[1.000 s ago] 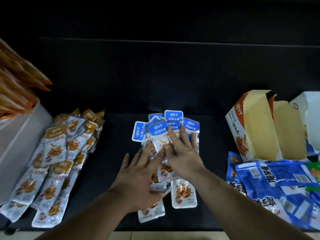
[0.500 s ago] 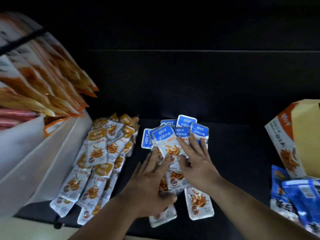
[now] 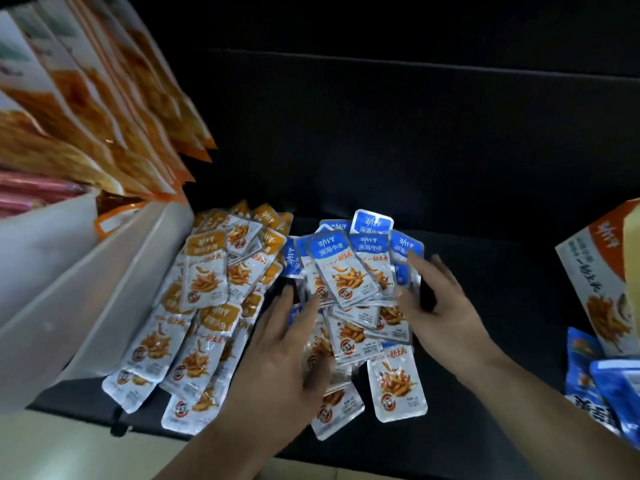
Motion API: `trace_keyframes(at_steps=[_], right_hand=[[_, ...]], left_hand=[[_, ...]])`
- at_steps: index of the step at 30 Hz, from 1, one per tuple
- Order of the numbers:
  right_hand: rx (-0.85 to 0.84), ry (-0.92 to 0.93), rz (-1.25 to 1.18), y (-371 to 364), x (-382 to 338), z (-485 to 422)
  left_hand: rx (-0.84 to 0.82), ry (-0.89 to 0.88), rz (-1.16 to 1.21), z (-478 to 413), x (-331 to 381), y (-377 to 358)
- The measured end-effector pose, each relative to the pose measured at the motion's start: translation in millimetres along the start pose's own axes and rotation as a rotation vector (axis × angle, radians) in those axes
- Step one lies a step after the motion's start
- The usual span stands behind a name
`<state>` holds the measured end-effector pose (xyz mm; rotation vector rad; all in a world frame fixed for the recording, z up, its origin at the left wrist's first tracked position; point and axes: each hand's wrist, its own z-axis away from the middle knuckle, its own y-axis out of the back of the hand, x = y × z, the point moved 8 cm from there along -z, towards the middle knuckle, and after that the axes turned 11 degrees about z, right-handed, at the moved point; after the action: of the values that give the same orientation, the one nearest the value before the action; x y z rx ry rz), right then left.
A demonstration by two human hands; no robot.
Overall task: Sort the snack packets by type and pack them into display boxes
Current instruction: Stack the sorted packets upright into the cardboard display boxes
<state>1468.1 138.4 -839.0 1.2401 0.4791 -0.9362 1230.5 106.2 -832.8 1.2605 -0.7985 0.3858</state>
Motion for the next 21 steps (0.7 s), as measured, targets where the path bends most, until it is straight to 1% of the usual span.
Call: trace_keyframes(at_steps=[3, 7, 10, 12, 14, 15, 16, 18, 19, 21], right_hand=[[-0.061, -0.055, -0.021, -12.3, 7.1, -4.6], [-0.067, 0.009, -0.057, -29.7, -4.2, -12.1], [-0.06, 0.035, -0.035, -37.8, -11.3, -17.3], [-0.06, 0.039, -0.049, -42.0, -14.3, -19.7], [-0.063, 0.047, -0.094, -44.0, -18.8, -18.1], [-0.056, 0.056, -0.131, -42.5, -20.6, -16.0], [-0.046, 0.058, -0.173, -39.4, -20.5, -13.5], [-0.027, 0.052, -0.221, -29.7, -16.5, -5.5], [-0.027, 0.047, -0.221, -25.2, -12.8, 0.2], [-0.033, 0.03, -0.198, -19.6, -4.1, 13.8]], left_hand=[[0.019, -0.007, 0.054, 1.9, -1.6, -14.7], [-0.006, -0.013, 0.048, -2.9, -4.4, -22.0], [0.04, -0.118, 0.074, -1.7, -0.2, -15.0], [0.09, -0.143, 0.187, -2.4, 5.6, -5.2], [0.201, -0.083, 0.41, -2.4, 3.3, 6.4], [0.257, -0.036, 0.486, -1.0, -0.4, 10.6], [0.302, -0.01, 0.493, 1.3, -2.4, 13.9], [0.35, -0.013, 0.335, 6.0, -4.5, 17.1], [0.336, -0.036, 0.245, 8.7, -4.4, 15.2], [0.246, -0.086, 0.122, 14.2, -4.1, 4.5]])
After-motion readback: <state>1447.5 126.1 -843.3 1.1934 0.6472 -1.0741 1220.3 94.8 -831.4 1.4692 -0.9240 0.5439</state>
